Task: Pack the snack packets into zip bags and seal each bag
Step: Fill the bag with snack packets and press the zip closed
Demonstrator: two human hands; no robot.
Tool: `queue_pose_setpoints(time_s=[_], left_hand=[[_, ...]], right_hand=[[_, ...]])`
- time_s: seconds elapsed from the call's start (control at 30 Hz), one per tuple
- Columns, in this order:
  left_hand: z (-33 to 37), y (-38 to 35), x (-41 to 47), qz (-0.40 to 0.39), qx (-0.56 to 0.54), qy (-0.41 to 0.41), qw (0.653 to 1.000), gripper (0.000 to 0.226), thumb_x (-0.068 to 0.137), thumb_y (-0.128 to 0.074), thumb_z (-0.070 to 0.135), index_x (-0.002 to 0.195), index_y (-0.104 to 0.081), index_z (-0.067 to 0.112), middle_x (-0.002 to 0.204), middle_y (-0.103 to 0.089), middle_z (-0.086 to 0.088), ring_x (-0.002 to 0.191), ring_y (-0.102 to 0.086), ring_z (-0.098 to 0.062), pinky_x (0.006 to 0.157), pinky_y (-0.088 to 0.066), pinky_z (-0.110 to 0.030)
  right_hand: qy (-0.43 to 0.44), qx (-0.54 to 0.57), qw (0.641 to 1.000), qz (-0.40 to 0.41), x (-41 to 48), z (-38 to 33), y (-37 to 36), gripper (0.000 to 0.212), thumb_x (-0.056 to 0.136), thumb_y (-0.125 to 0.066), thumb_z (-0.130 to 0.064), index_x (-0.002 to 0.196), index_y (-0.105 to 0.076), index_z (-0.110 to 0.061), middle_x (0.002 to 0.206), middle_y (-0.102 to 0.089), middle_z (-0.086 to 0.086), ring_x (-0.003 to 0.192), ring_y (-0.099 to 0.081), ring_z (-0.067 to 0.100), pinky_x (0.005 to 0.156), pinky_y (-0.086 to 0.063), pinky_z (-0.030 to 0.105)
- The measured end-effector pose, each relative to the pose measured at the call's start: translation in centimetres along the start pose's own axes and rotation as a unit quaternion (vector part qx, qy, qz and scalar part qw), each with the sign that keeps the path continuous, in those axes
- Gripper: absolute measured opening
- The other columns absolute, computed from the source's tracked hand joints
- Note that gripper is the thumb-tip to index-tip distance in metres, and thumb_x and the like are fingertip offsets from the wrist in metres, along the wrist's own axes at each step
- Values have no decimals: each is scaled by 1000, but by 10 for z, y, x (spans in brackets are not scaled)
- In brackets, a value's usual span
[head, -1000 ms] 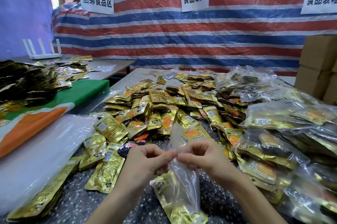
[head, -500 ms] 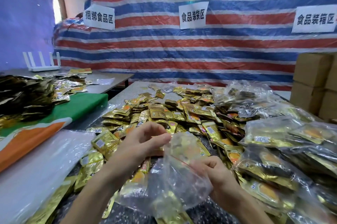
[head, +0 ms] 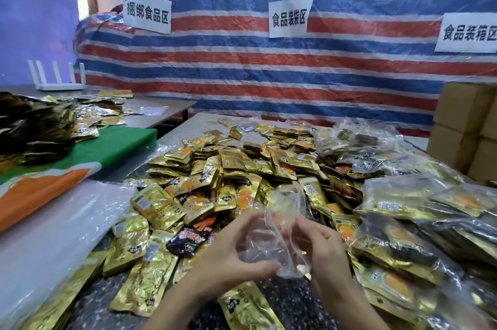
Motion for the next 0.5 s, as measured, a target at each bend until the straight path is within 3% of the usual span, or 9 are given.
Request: queue_pose_setpoints(time_s=[0.07,0.13,0.23,0.33,0.43,0.5], left_hand=[[1,9,-1,39,-26,-11,999,66,66,-85,24,126,-57,24,117,-70,0,107,-70,-23,89,-58,-33],[4,16,-1,75,-40,-30,996,67,64,-82,29,125,-56,18,117,-71,-1,107,-70,-22,88,-58,-30],[10,27,-2,126,-68,-57,988,67,66,-80,31,127,-55,18,118,-71,-4,109,-69,-22,89,-56,-27],[10,34,-4,142,-89,-71,983,67,65,-81,33,126,-56,20,116,-71,-7,107,-70,-24,88,-56,-26],[12,31,-5,135,-79,-71,985,60,64,-83,36,119,-60,33,116,-72,-4,109,-69,-22,90,-55,-26],[13,29,-5,135,-69,-70,986,61,61,-84,41,117,-60,38,116,-72,0,108,-69,-19,90,-55,-25]], right_hand=[[15,12,1000,4,-1,-4,3,49,91,-58,-43,57,-70,-11,60,-65,11,53,-60,22,54,-52,30],[34,36,999,18,-2,-9,7,40,84,-54,-32,51,-65,-12,50,-55,6,44,-49,14,41,-40,23],[47,81,996,12,-3,-12,7,39,86,-53,-27,49,-55,-14,48,-45,6,42,-38,18,40,-34,24],[25,119,992,25,1,-5,10,44,94,-54,-34,53,-55,-17,52,-47,6,44,-40,17,40,-35,24],[-36,18,996,80,19,9,16,41,100,-55,-27,61,-64,-15,58,-58,6,49,-48,19,41,-39,25],[-92,-87,990,59,35,19,9,29,97,-60,-15,72,-70,-4,66,-70,11,58,-60,30,52,-47,33]])
Point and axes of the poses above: each hand's wrist, its own x-axis towards the middle knuckle, its own y-axis out of the back of the hand, z = x × y, the point moved 8 cm from there along x, towards the middle knuckle
